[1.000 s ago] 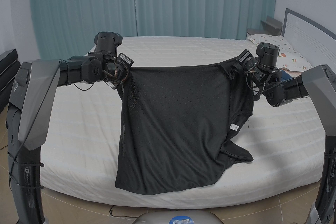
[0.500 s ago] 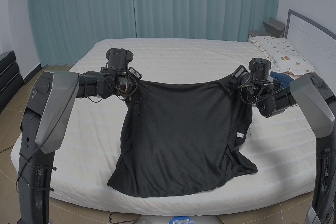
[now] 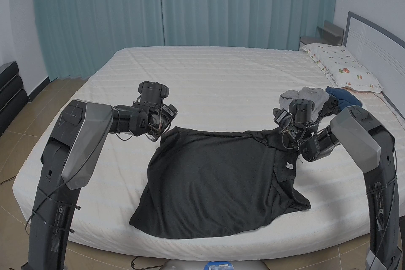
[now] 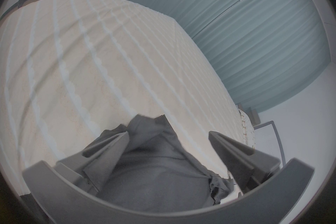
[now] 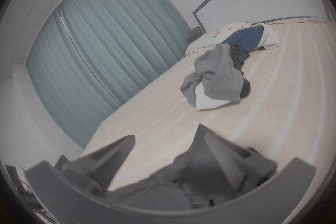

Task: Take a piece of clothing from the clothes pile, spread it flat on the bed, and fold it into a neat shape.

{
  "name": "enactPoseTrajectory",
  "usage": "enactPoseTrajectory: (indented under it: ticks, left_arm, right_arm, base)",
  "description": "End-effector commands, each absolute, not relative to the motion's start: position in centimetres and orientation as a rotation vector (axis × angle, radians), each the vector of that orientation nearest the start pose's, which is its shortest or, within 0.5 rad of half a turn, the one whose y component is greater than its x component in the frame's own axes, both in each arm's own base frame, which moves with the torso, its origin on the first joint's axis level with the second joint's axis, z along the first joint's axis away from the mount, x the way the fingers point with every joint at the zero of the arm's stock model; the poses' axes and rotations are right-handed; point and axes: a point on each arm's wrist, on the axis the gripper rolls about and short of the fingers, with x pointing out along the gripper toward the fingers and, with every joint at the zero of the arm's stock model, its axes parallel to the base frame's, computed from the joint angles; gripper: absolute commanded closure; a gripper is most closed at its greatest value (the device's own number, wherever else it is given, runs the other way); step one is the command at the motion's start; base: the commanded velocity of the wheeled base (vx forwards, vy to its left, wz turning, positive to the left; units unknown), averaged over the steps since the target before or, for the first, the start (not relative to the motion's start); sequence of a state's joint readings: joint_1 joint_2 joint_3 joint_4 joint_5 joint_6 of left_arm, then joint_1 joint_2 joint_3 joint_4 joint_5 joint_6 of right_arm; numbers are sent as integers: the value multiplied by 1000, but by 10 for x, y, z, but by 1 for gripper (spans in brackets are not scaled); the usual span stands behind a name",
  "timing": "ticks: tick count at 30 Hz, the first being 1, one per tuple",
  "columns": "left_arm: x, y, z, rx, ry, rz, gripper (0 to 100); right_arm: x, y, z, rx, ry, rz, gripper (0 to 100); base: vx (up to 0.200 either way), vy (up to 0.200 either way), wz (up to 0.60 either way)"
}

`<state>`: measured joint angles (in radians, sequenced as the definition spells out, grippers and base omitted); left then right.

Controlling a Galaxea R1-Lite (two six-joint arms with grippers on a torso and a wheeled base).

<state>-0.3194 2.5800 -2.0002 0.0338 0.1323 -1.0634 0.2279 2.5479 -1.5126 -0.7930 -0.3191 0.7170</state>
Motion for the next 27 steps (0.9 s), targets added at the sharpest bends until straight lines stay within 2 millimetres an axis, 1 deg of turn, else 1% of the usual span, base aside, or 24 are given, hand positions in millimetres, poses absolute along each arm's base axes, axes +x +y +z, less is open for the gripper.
enactPoseTrajectory:
  ticks: [1,2,3,4,5,9,10,11,12,13,14,15,17,22,23,24,25,27]
  left_arm:
    - [500,-162,55,-881,661,176,0]
    - [500,-162,55,-881,661,176,0]
    - [499,-162,56,-882,664,181,0]
    - [499,-162,55,-881,666,182,0]
    - [497,-160,58,-879,678,192,0]
    - [489,-154,77,-876,704,214,0]
    - [489,-154,77,-876,704,214,0]
    - [484,-152,84,-871,718,227,0]
    - [483,-151,85,-869,720,226,0]
    - [475,-148,94,-872,724,226,0]
    - [474,-148,95,-871,725,224,0]
    - [466,-144,105,-875,728,219,0]
    - [454,-140,115,-881,742,207,0]
    - [429,-133,121,-884,766,195,0]
    - [422,-131,122,-887,768,188,0]
    - [419,-130,121,-887,768,184,0]
    - [409,-127,121,-891,771,175,0]
    - [399,-124,120,-897,771,160,0]
  right_arm:
    - [485,99,14,629,247,-193,0]
    - [484,99,15,630,246,-191,0]
    - [481,96,24,633,243,-188,0]
    - [481,96,25,635,241,-188,0]
    - [478,89,32,639,241,-186,0]
    - [464,83,46,648,262,-156,0]
    - [464,83,46,648,262,-156,0]
    - [455,80,51,650,281,-142,0]
    - [453,80,51,652,287,-141,0]
    - [442,78,53,657,316,-128,0]
    - [440,78,54,656,322,-126,0]
    - [430,76,57,662,342,-114,0]
    - [419,73,62,679,363,-99,0]
    - [397,69,68,695,412,-78,0]
    - [389,68,68,696,430,-71,0]
    - [387,67,68,697,435,-67,0]
    - [378,66,67,696,464,-55,0]
    - [369,65,64,694,497,-46,0]
  base:
    - [0,0,0]
    - [0,0,0]
    - [0,0,0]
    - [0,0,0]
    - [0,0,0]
    - [0,0,0]
    - [0,0,0]
    - [0,0,0]
    - [0,0,0]
    - [0,0,0]
    - [0,0,0]
    - [0,0,0]
    - [0,0,0]
    - [0,0,0]
    - [0,0,0]
    - [0,0,0]
    - [0,0,0]
    - [0,0,0]
